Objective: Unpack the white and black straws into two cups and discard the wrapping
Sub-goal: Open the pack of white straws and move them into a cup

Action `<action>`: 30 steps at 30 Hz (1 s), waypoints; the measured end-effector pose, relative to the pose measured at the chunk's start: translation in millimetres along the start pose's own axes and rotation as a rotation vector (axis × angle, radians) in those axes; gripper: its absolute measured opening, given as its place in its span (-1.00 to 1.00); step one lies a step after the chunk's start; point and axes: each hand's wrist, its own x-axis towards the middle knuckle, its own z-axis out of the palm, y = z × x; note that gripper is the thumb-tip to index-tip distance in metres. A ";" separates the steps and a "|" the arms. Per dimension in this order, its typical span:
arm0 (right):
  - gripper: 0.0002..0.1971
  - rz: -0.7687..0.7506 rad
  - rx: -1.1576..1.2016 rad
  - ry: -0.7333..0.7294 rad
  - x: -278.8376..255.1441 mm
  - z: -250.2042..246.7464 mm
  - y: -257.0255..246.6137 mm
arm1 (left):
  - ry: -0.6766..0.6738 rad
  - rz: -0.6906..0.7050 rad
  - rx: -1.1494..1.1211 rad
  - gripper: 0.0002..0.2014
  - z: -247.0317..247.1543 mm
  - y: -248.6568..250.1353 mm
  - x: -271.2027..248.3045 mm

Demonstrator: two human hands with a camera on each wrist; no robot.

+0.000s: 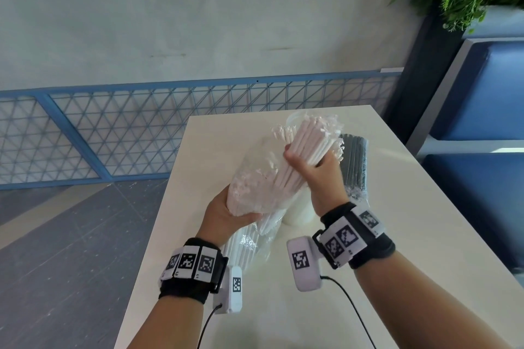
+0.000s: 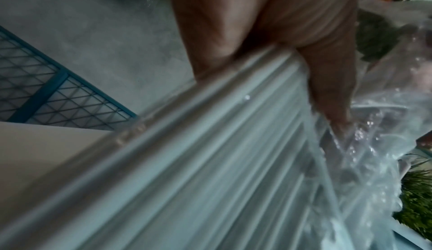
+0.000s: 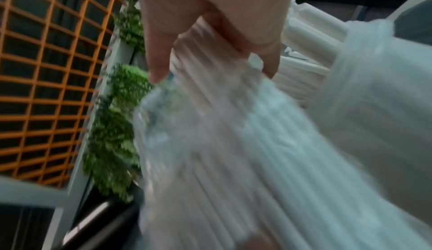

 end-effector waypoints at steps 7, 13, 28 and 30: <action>-0.65 0.054 0.010 0.147 -0.6 7.1 6.1 | 0.001 0.006 0.027 -0.47 -0.3 -1.7 -0.7; -0.92 0.036 0.222 0.294 21.1 -1.2 -25.0 | 0.028 0.005 0.077 -0.50 -5.8 -12.5 0.2; -0.96 -0.149 0.038 0.138 28.3 1.8 -51.3 | 0.027 -0.008 0.058 -0.52 -5.7 -14.3 -0.1; -0.95 -0.186 0.007 0.140 27.9 5.5 -53.8 | 0.023 -0.015 0.045 -0.52 -4.4 -13.5 0.4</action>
